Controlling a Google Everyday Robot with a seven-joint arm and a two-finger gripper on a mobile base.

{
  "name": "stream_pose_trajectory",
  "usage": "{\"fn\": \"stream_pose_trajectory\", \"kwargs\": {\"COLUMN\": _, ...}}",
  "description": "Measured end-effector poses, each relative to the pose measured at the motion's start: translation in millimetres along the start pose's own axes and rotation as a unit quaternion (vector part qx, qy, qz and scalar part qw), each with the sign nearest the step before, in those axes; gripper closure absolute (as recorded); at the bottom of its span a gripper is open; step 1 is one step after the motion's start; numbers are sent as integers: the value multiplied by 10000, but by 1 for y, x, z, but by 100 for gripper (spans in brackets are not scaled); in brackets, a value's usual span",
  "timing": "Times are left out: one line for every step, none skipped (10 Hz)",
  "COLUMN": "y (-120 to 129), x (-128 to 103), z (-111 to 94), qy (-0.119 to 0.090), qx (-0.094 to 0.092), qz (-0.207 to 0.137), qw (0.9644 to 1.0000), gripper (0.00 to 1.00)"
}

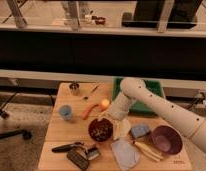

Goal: Place grapes in red bowl

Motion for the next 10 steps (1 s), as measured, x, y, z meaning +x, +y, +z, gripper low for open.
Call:
{"fn": "stream_pose_trajectory", "kwargs": {"y": 0, "x": -1, "z": 0, "qy": -2, "qx": -11, "qz": -6, "qw": 10000, "gripper": 20}}
{"fn": "stream_pose_trajectory", "kwargs": {"y": -1, "x": -2, "z": -1, "qy": -7, "qx": -22, "qz": -12, "qw": 10000, "gripper": 20}}
{"fn": "stream_pose_trajectory", "kwargs": {"y": -1, "x": -4, "z": -2, "qy": -30, "qx": -25, "qz": -17, "qw": 10000, "gripper": 20}}
{"fn": "stream_pose_trajectory", "kwargs": {"y": -2, "x": -7, "z": -4, "qy": -59, "qx": -20, "qz": -24, "qw": 10000, "gripper": 20}}
{"fn": "stream_pose_trajectory", "kwargs": {"y": -4, "x": -14, "z": -12, "qy": -135, "qx": 25, "qz": -32, "qw": 9999, "gripper": 20}}
{"fn": "stream_pose_trajectory", "kwargs": {"y": -6, "x": -21, "z": -20, "qy": -209, "qx": 84, "qz": -45, "qw": 9997, "gripper": 20}}
{"fn": "stream_pose_trajectory", "kwargs": {"y": -8, "x": -28, "z": -28, "qy": -281, "qx": 140, "qz": -56, "qw": 9995, "gripper": 20}}
{"fn": "stream_pose_trajectory", "kwargs": {"y": -10, "x": -35, "z": -38, "qy": -356, "qx": 206, "qz": -68, "qw": 9991, "gripper": 20}}
{"fn": "stream_pose_trajectory", "kwargs": {"y": -11, "x": -42, "z": -48, "qy": -423, "qx": 269, "qz": -95, "qw": 9987, "gripper": 20}}
{"fn": "stream_pose_trajectory", "kwargs": {"y": -12, "x": -46, "z": -53, "qy": -453, "qx": 298, "qz": -111, "qw": 9985, "gripper": 20}}
